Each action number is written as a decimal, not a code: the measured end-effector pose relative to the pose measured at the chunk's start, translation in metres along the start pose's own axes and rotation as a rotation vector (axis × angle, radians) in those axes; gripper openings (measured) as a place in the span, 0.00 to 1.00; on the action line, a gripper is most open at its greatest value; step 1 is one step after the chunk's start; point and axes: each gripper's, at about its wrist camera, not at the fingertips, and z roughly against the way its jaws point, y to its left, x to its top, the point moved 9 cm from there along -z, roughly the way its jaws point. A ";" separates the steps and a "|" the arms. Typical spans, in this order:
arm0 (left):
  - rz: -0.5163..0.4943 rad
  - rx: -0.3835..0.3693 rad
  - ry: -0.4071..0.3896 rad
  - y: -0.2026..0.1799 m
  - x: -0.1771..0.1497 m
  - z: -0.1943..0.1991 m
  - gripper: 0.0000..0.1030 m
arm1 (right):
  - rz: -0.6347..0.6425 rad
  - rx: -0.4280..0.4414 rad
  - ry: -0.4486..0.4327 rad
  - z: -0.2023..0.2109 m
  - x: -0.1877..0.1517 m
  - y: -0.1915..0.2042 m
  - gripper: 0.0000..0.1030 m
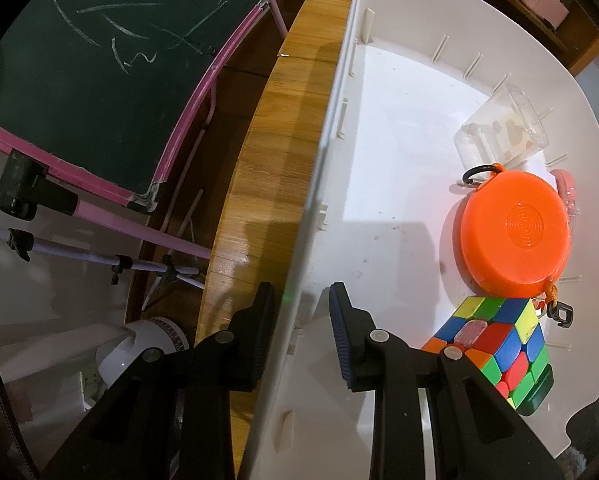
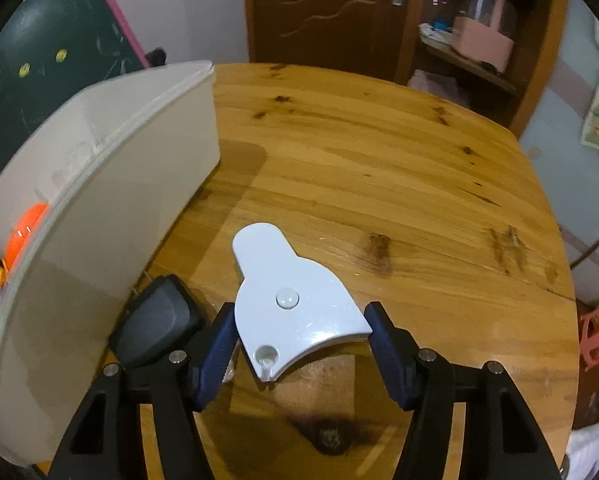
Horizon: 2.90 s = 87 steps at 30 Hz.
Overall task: Organize rigid objects
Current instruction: 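Grasp the white clip with the right gripper, then carry the white clip into the white bin and release it, then move the right gripper back toward the black charger on the table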
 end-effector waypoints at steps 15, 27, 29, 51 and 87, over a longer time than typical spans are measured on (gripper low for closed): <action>-0.007 -0.047 -0.029 0.000 0.002 0.005 0.30 | -0.163 -0.041 -0.133 0.097 0.017 0.005 0.63; -0.015 -0.092 -0.054 -0.005 0.003 0.009 0.30 | -0.085 -0.002 -0.207 0.147 0.032 0.066 0.63; -0.018 -0.101 -0.056 -0.006 0.004 0.010 0.30 | -0.069 0.006 -0.214 0.151 0.036 0.076 0.63; -0.032 -0.123 -0.054 -0.008 0.004 0.010 0.30 | -0.003 -0.028 -0.091 0.052 0.095 0.128 0.63; -0.038 -0.105 -0.050 -0.010 0.003 0.012 0.30 | -0.021 0.038 0.025 0.023 0.092 0.147 0.64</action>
